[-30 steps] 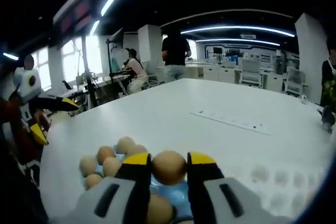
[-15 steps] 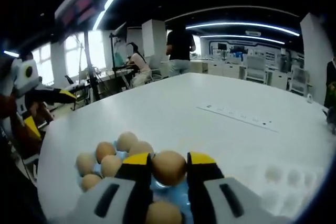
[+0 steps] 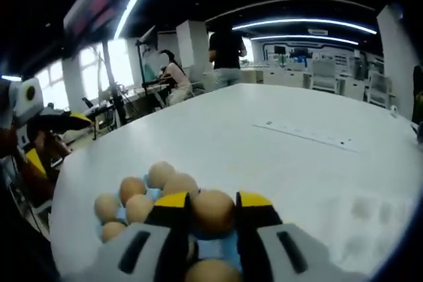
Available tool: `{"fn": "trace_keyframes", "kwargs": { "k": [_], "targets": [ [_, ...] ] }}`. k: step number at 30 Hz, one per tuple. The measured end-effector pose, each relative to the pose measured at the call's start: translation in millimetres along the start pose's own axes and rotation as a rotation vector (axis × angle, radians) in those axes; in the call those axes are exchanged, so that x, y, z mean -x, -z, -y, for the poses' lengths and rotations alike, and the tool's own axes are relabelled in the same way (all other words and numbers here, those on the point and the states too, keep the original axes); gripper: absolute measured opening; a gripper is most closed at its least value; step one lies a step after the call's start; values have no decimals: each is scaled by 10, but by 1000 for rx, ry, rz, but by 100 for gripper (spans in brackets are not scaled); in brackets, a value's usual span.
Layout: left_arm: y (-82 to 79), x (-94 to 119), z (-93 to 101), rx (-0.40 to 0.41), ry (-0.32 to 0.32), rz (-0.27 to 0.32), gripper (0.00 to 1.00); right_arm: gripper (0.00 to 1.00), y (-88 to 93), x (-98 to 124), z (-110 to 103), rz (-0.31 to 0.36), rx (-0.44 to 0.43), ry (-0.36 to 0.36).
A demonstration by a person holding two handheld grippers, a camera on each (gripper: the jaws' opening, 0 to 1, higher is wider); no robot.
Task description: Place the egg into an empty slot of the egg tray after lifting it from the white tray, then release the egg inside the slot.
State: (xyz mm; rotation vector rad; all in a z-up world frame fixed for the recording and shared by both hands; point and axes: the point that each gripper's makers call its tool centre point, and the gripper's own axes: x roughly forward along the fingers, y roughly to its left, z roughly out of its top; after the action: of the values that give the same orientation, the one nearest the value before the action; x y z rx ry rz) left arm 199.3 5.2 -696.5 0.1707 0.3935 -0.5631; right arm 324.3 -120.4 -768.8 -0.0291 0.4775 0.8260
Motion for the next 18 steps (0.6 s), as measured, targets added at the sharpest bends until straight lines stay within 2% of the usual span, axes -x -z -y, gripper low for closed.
{"fn": "trace_keyframes", "kwargs": {
  "k": [3,5,9,18],
  "targets": [
    [-9,1,0,4,-1,4,78,27,38,-6,17,-16,-50,-1],
    [-10,5,-9,1,-6,4,78,27,23,-5,3,-12,-28,-3],
    [-4,5,-4,0,-5,2,78,27,48,-8,4,-33,-60,-15],
    [-29,8,10,-1,-6,8,78,26,50,4,-8,-44,-57,-23]
  ]
}}
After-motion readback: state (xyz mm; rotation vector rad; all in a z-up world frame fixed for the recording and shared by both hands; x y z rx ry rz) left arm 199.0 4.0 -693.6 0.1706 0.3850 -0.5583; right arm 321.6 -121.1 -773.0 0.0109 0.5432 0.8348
